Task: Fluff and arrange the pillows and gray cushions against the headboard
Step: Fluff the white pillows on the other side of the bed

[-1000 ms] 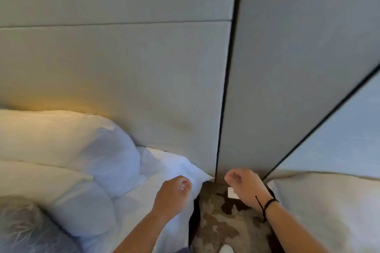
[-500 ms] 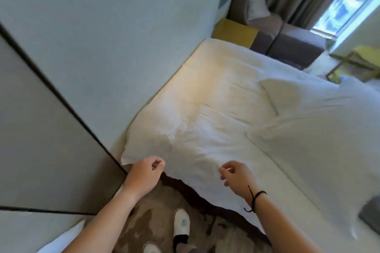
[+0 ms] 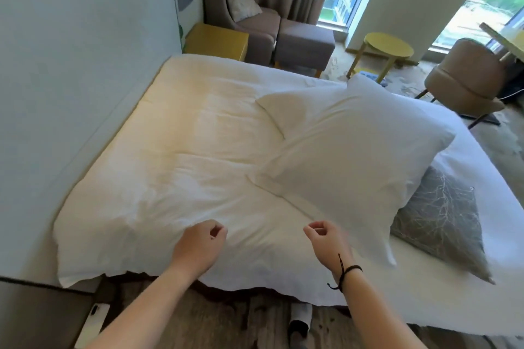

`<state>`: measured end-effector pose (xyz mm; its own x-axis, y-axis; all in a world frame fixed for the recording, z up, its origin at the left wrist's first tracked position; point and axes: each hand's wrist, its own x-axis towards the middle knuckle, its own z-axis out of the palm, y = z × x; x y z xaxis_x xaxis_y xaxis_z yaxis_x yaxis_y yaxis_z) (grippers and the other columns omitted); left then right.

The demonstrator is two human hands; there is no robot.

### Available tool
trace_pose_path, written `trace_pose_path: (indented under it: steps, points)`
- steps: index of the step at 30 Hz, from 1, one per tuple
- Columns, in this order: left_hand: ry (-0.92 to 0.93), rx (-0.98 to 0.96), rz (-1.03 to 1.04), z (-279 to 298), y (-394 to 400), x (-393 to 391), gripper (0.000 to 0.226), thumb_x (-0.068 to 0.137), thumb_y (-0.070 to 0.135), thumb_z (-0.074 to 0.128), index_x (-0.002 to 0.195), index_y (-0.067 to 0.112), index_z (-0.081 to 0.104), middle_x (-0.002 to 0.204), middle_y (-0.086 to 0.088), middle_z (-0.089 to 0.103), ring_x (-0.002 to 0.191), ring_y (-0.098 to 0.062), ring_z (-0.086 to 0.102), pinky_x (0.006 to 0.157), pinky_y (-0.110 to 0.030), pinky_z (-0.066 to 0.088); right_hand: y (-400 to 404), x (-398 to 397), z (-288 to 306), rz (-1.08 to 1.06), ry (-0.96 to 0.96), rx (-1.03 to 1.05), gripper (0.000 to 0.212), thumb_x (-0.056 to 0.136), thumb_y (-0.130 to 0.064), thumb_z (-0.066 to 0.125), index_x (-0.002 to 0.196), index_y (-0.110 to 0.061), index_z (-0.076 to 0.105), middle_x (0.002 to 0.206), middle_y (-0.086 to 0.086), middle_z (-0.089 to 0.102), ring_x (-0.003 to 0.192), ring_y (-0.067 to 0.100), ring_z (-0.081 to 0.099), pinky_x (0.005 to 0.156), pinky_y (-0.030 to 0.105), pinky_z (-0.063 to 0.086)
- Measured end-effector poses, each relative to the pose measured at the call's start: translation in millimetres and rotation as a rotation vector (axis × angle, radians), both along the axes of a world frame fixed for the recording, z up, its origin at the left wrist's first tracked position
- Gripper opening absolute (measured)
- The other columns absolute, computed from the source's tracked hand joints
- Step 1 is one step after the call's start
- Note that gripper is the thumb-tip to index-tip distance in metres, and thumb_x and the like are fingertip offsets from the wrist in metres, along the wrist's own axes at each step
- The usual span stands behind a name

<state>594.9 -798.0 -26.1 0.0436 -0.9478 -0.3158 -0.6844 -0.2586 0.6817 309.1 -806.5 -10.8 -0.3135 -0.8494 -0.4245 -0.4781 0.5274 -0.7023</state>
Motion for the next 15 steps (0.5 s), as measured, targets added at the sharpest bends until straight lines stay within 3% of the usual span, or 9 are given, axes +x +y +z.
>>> trace_pose_path:
  steps: [3,8,12,15]
  points:
    - [-0.019,0.006,0.052,-8,-29,-46,0.025,0.093,0.042,0.054,0.074,0.033,0.067,0.072,0.014,0.069,0.071,-0.001,0.063,0.068,-0.034,0.057,-38,-56,-23,-0.031,-0.030,-0.024,0.018,0.088,-0.039,0.065,0.100,-0.026,0.062,0.098,-0.007,0.066,0.083,0.008,0.063,0.062,0.028,0.049]
    - [-0.013,0.038,0.092,-15,-80,-151,0.024,0.090,0.043,0.057,0.070,0.035,0.067,0.073,0.025,0.067,0.072,0.005,0.062,0.064,-0.028,0.051,-107,-185,-51,-0.091,0.028,-0.009,0.042,0.088,-0.041,0.065,0.123,-0.021,0.054,0.122,0.005,0.056,0.107,0.024,0.058,0.092,0.043,0.050]
    - [0.010,0.016,0.109,-11,-125,-223,0.018,0.090,0.036,0.060,0.073,0.035,0.068,0.078,0.020,0.070,0.076,0.004,0.063,0.066,-0.025,0.046,-154,-275,-62,-0.228,0.108,0.039,0.064,0.086,-0.041,0.066,0.138,-0.011,0.042,0.137,0.019,0.047,0.120,0.036,0.051,0.098,0.043,0.042]
    - [0.010,0.001,0.116,-7,-141,-258,0.013,0.090,0.034,0.062,0.078,0.035,0.068,0.081,0.019,0.070,0.074,0.004,0.062,0.066,-0.022,0.045,-177,-313,-71,-0.261,0.066,0.109,0.081,0.085,-0.045,0.067,0.146,-0.010,0.028,0.142,0.020,0.044,0.126,0.037,0.047,0.100,0.044,0.041]
